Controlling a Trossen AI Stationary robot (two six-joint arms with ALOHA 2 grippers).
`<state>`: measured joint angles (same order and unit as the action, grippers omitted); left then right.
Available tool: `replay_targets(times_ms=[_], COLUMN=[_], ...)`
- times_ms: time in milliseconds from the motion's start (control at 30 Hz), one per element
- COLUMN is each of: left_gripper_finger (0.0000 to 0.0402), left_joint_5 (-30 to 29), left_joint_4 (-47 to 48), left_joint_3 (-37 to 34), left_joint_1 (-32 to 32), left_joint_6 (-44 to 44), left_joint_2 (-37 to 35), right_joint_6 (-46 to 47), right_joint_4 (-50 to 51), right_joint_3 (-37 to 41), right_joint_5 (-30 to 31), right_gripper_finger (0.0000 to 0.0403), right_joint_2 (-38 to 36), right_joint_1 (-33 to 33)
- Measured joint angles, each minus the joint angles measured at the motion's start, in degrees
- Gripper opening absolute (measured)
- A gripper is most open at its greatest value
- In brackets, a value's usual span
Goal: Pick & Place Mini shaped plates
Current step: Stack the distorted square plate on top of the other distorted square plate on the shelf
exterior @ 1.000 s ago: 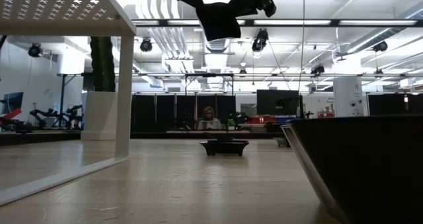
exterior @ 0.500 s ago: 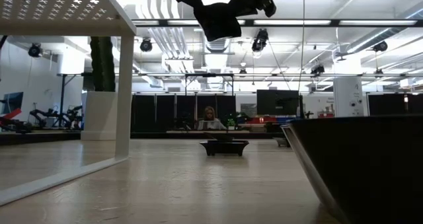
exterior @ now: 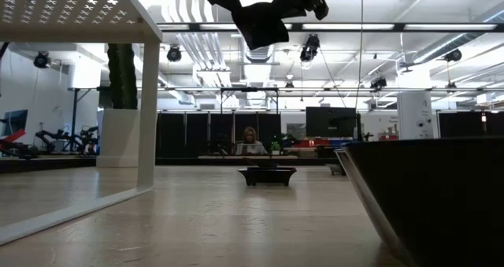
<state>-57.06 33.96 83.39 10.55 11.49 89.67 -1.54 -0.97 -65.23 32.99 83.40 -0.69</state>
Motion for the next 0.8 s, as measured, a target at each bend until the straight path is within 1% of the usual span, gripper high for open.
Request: replay_targets(times_ms=[100,200,667,800], left_gripper_finger=[0.0045,0.0053,0.0051,0.0051], left_joint_5=[-0.23,-2.28,-2.87,-5.98], left_joint_4=[-0.11,-0.15,-1.03,-1.17], left_joint_3=[-0.09,-0.11,-0.11,-0.11], left_joint_1=[0.00,0.00,-0.79,-0.79], left_joint_6=[0.00,0.04,-0.09,0.46], left_joint_2=[0.03,0.04,0.04,0.04], right_joint_6=[0.00,0.00,0.02,0.05], right_joint_4=[-0.17,-0.74,-1.16,-1.16], right_joint_3=[0.00,0.00,0.00,0.00], right_joint_5=[0.00,0.00,0.09,0.13], right_gripper_finger=[0.0008,0.0008,0.0008,0.0009], right_joint_2=[0.00,0.00,-0.04,-0.04], right_joint_1=[-0.02,-0.04,-0.04,-0.04])
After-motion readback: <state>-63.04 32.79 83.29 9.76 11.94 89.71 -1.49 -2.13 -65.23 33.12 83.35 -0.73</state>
